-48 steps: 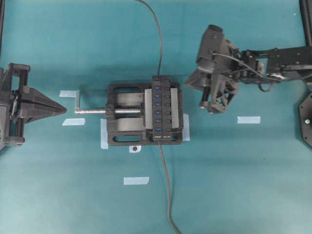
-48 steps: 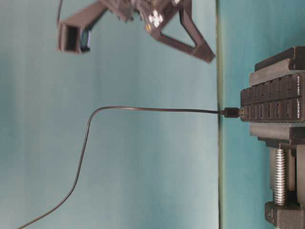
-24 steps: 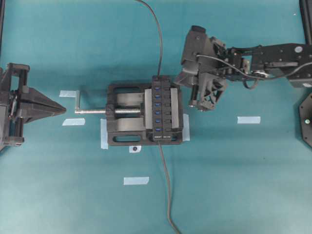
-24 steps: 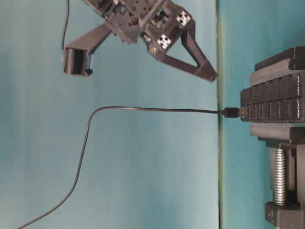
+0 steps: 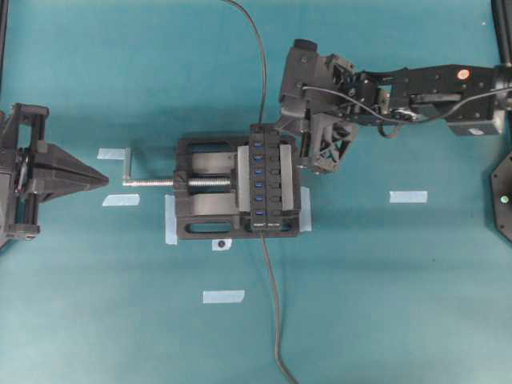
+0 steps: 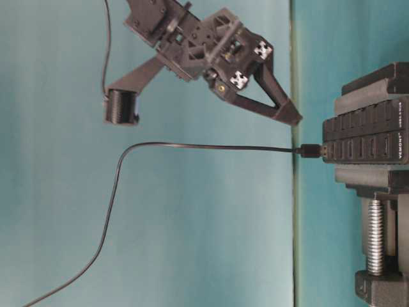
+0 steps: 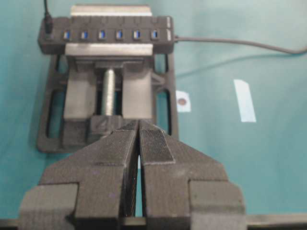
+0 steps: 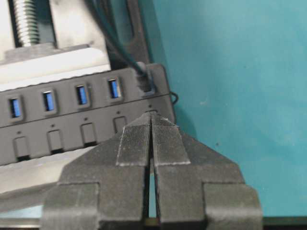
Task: Insert the USB into the second port from the front of the fixed hub.
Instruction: 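Move the right gripper over the USB plug at the hub's front port, then lower the right gripper and close it on the black USB plug, then pull the USB plug out of the front port with the right gripper, then carry the plug back and align it with the second port, then push the USB plug into the second port with the right gripper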
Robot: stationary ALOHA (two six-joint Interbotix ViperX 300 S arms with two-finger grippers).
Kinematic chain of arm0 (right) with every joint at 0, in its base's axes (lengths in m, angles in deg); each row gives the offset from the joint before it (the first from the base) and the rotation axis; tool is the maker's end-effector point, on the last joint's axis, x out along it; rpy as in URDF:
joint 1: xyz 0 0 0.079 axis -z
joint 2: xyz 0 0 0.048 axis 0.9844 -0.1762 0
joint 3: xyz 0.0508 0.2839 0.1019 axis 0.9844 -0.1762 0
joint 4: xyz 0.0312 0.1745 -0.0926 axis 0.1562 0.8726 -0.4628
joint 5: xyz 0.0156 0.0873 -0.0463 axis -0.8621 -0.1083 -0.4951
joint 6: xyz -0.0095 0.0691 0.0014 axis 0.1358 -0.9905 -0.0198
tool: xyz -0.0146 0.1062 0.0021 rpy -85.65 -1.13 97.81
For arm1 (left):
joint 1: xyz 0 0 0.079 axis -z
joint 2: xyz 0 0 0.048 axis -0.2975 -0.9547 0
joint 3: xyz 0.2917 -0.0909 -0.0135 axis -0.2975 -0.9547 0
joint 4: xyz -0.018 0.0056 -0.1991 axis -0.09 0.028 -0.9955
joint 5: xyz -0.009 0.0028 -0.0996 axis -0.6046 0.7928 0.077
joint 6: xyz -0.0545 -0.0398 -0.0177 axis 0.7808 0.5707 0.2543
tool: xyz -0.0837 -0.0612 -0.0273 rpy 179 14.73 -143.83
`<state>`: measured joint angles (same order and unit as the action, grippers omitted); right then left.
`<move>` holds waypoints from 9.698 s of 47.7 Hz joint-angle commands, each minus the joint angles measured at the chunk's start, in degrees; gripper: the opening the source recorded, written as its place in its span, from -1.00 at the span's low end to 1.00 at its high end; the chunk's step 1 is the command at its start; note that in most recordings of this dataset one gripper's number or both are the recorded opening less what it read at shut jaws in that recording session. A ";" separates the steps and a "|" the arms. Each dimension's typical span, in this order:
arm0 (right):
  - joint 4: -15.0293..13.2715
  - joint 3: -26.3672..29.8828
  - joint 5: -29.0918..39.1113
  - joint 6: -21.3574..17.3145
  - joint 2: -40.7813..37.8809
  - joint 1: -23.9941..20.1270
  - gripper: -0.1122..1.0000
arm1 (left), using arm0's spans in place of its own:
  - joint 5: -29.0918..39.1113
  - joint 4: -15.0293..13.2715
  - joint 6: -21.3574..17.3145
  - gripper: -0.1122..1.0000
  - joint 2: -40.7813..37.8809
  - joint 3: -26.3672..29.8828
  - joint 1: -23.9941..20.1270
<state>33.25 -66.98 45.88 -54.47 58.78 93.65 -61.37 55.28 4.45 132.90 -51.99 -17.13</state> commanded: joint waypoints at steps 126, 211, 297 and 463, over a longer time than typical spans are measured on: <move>0.00 4.83 -6.15 -0.26 -4.66 -1.76 -0.60 | -0.44 0.09 1.76 -0.79 -0.09 0.35 -0.18; 1.49 7.47 0.00 -0.70 2.64 -3.78 -0.65 | -0.44 0.09 1.85 -0.79 1.32 0.53 -0.18; 1.76 2.99 -3.34 -5.63 2.11 -12.13 -0.65 | -0.88 0.09 1.85 -0.79 1.41 0.35 -0.79; 0.97 0.26 -6.94 -7.82 -2.64 -12.66 -0.66 | -1.23 0.09 2.02 -0.79 1.76 -0.44 -0.79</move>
<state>34.30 -67.24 39.03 -61.94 55.61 80.56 -62.07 55.20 6.30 134.83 -52.96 -17.83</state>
